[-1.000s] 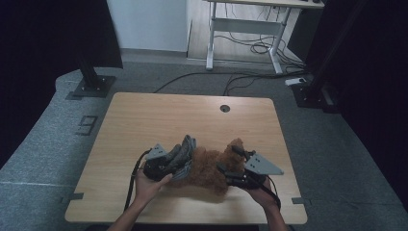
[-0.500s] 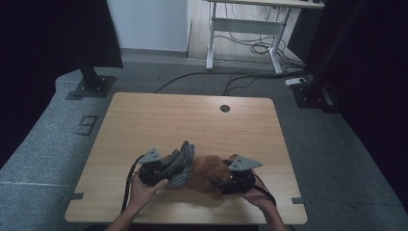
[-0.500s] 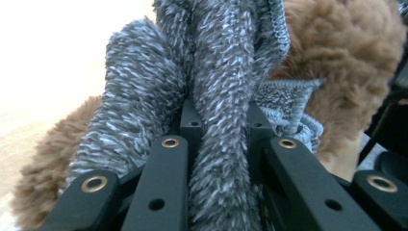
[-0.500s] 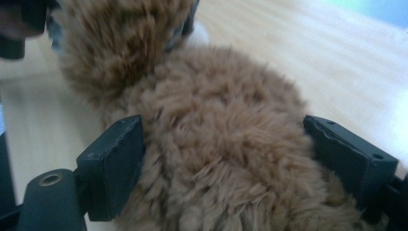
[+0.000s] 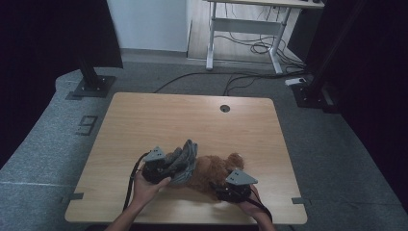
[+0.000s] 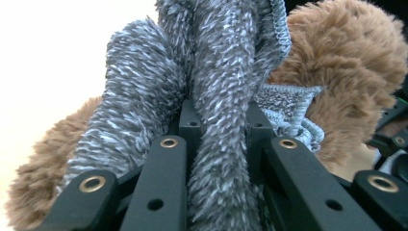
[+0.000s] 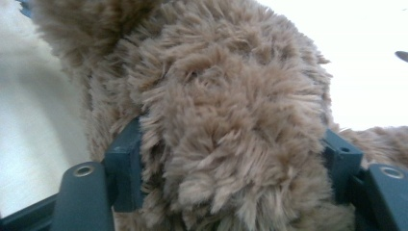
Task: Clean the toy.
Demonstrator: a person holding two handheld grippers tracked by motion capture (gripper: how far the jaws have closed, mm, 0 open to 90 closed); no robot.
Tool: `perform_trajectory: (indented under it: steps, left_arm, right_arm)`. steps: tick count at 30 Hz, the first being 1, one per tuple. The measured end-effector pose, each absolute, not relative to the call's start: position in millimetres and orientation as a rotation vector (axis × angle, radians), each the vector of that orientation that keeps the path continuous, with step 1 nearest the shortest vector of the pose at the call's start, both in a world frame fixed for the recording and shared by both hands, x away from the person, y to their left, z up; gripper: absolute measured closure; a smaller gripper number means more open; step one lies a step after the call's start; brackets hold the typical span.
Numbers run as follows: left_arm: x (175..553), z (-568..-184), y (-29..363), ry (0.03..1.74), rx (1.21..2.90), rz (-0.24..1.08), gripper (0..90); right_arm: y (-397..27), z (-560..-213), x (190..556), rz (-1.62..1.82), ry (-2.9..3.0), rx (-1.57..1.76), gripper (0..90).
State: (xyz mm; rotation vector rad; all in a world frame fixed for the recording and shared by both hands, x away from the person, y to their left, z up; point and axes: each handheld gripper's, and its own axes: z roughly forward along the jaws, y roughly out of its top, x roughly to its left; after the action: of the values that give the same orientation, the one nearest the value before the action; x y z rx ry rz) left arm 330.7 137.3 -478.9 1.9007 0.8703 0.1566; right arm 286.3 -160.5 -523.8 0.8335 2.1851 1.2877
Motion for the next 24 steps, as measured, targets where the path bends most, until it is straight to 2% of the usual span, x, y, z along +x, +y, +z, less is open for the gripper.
perform_trajectory:
  steps: [9,15,19,24]
  left_arm:
    - [374.0,-474.5,138.0,0.959,1.885,0.2,74.8]
    - [371.9,-456.0,136.1,0.94,1.872,0.163,74.5]
    - [362.3,-432.6,112.7,0.844,1.872,0.127,74.3]
    - [354.2,-412.6,60.1,0.733,1.963,0.186,73.9]
  right_arm:
    - [-145.3,-531.0,323.4,1.254,2.041,0.842,33.5]
    - [-150.5,-531.3,325.7,1.311,2.033,0.849,31.6]
    - [-154.8,-530.8,321.4,1.336,2.028,0.832,30.2]
    - [-149.9,-528.1,316.1,1.299,2.029,0.779,29.8]
